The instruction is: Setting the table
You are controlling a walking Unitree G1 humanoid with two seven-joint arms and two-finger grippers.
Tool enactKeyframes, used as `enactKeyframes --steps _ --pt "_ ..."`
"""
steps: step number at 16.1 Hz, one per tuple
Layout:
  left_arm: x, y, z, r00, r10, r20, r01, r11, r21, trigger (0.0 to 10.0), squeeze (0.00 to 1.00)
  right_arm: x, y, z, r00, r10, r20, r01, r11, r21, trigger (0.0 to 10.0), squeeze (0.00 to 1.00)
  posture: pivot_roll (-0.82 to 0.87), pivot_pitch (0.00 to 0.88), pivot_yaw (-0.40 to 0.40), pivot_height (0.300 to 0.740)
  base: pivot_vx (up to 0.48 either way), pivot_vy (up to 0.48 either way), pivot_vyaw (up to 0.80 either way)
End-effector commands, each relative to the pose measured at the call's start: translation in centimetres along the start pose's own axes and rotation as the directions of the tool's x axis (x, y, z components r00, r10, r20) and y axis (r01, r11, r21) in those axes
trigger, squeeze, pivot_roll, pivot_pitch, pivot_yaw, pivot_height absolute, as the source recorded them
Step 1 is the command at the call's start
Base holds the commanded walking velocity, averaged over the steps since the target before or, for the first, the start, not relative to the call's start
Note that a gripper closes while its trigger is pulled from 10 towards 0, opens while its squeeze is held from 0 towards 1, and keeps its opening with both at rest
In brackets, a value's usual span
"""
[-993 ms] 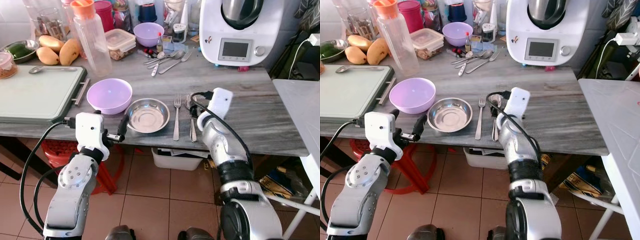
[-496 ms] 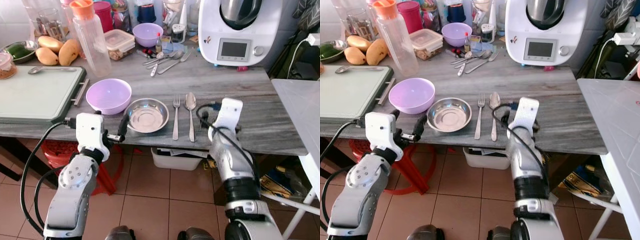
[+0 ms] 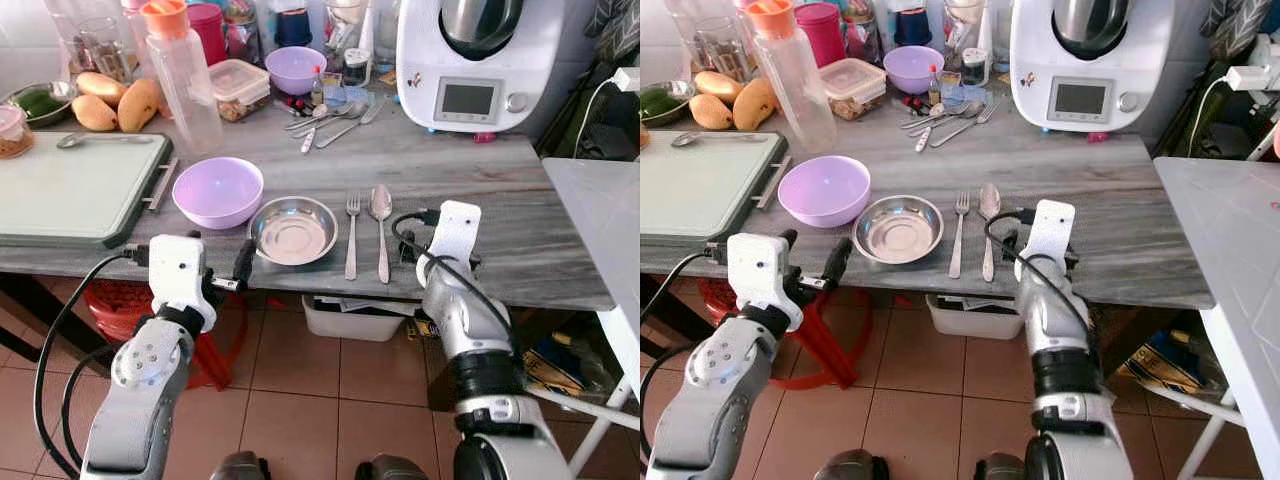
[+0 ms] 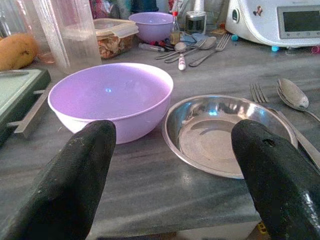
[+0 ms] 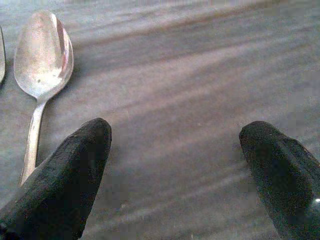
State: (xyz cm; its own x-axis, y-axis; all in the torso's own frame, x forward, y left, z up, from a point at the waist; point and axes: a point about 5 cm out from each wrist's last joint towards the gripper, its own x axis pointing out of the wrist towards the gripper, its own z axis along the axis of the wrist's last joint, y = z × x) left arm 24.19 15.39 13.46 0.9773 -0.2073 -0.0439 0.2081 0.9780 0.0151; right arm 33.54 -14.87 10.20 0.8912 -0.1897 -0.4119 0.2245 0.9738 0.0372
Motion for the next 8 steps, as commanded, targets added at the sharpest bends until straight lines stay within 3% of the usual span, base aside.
enactKeyframes --steps 1,8 --pt "-0.1 -0.06 0.34 1.0 -0.013 0.004 0.013 1.0 0.009 10.0 0.0 0.13 0.5 0.1 1.0 0.023 -0.013 -0.023 1.0 -0.018 10.0 0.84 0.03 0.029 0.022 0.74 0.0 0.0 0.0" --pt "-0.26 0.02 0.37 1.0 -0.006 -0.01 0.006 1.0 0.008 10.0 0.0 0.86 0.82 -0.31 0.995 0.079 -0.068 -0.084 0.993 -0.08 10.0 0.69 0.03 0.038 0.02 0.74 0.0 0.0 0.0"
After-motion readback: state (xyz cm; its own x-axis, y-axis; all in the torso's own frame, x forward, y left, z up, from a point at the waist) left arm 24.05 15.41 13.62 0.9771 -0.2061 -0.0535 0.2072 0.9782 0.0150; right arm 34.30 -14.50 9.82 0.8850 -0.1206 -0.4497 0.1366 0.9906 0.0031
